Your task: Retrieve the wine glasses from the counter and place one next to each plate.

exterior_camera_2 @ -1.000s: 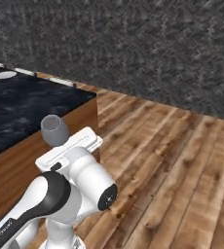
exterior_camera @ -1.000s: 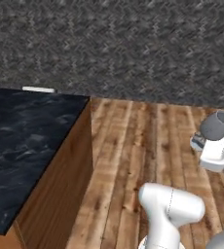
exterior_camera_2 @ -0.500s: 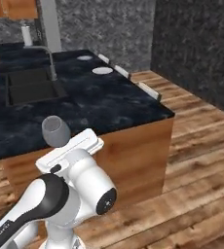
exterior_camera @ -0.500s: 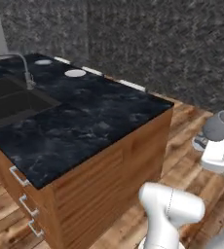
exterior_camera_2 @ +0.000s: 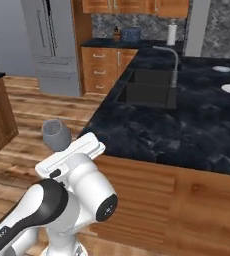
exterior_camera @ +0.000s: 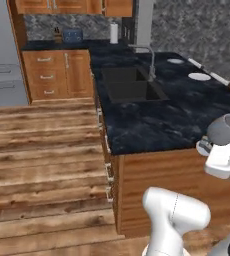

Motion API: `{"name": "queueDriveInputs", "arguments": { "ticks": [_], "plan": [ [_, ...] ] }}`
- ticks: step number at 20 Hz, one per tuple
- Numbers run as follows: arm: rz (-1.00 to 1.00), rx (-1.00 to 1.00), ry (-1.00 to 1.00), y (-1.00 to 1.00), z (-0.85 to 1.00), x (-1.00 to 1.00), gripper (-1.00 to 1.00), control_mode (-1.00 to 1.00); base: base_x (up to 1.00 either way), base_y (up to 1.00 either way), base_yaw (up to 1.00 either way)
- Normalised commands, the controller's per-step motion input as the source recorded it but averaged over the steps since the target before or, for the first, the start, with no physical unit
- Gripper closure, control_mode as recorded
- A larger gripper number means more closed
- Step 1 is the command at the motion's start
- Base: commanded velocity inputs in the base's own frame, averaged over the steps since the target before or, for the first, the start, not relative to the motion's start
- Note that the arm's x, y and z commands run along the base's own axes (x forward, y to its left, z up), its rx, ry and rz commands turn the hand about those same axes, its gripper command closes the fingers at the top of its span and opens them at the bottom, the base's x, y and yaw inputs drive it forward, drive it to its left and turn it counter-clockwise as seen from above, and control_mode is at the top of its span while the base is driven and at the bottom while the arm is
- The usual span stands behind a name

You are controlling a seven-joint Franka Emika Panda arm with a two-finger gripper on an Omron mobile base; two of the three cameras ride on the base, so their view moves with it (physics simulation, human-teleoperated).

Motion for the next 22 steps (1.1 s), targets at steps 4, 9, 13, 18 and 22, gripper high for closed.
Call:
{"name": "queueDriveInputs", "arguments": {
  "ticks": [4,9,13,18,22],
  "plan": [
    [0.0,0.0,0.0,0.0,0.0,0.0,1.0,1.0,-0.32,-0.95,0.66],
    [0.0,0.0,0.0,0.0,0.0,0.0,1.0,1.0,-0.23,-1.0,0.35],
    [0.0,0.0,0.0,0.0,0.0,0.0,1.0,1.0,-0.39,-1.0,0.16],
    [0.0,0.0,0.0,0.0,0.0,0.0,1.0,1.0,-0.67,-1.0,0.03],
    [0.0,0.0,0.0,0.0,0.0,0.0,1.0,1.0,-0.63,-1.0,0.16]
  ]
}}
